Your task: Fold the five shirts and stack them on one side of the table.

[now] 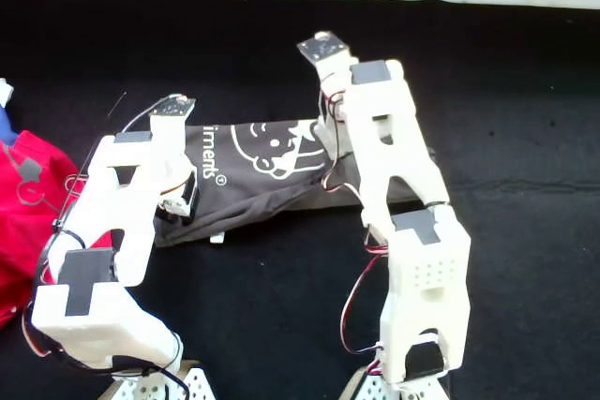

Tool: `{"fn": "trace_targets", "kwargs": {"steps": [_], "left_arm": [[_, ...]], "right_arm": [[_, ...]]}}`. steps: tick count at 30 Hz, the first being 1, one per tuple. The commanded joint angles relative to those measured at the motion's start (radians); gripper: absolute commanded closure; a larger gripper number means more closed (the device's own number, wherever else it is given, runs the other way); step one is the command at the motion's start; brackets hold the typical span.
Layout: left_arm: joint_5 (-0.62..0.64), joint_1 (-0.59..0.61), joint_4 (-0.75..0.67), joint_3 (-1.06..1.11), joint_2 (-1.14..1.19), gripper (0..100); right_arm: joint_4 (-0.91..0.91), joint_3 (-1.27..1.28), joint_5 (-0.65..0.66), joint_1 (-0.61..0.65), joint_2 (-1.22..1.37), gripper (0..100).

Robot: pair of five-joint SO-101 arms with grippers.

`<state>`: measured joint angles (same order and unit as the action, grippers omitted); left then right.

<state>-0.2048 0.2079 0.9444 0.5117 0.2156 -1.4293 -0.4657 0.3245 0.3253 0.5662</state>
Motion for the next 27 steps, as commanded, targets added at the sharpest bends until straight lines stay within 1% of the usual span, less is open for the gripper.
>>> {"fn": "trace_targets", "kwargs": {"steps": [1, 7, 10, 17, 22, 27], "left_arm": [[0.005, 0.010, -0.052, -0.001, -0.001, 91], [0.005, 0.008, -0.052, 0.001, -0.001, 91], [0.005, 0.008, -0.052, 0.001, -0.001, 91], [0.005, 0.007, -0.048, 0.002, -0.001, 91], [0.005, 0.007, -0.048, 0.002, -0.001, 91], [0.005, 0.007, -0.048, 0.002, -0.001, 91]], "right_arm": [[0.025, -0.051, -0.011, 0.005, 0.028, 99.3], [0.031, -0.054, -0.009, 0.005, 0.142, 99.3], [0.021, -0.054, -0.009, 0.005, 0.145, 99.3], [-0.143, -0.053, -0.008, 0.005, -0.090, 99.3], [-0.170, -0.045, -0.008, 0.005, -0.263, 99.3], [-0.232, -0.044, -0.008, 0.007, -0.302, 99.3]]}}
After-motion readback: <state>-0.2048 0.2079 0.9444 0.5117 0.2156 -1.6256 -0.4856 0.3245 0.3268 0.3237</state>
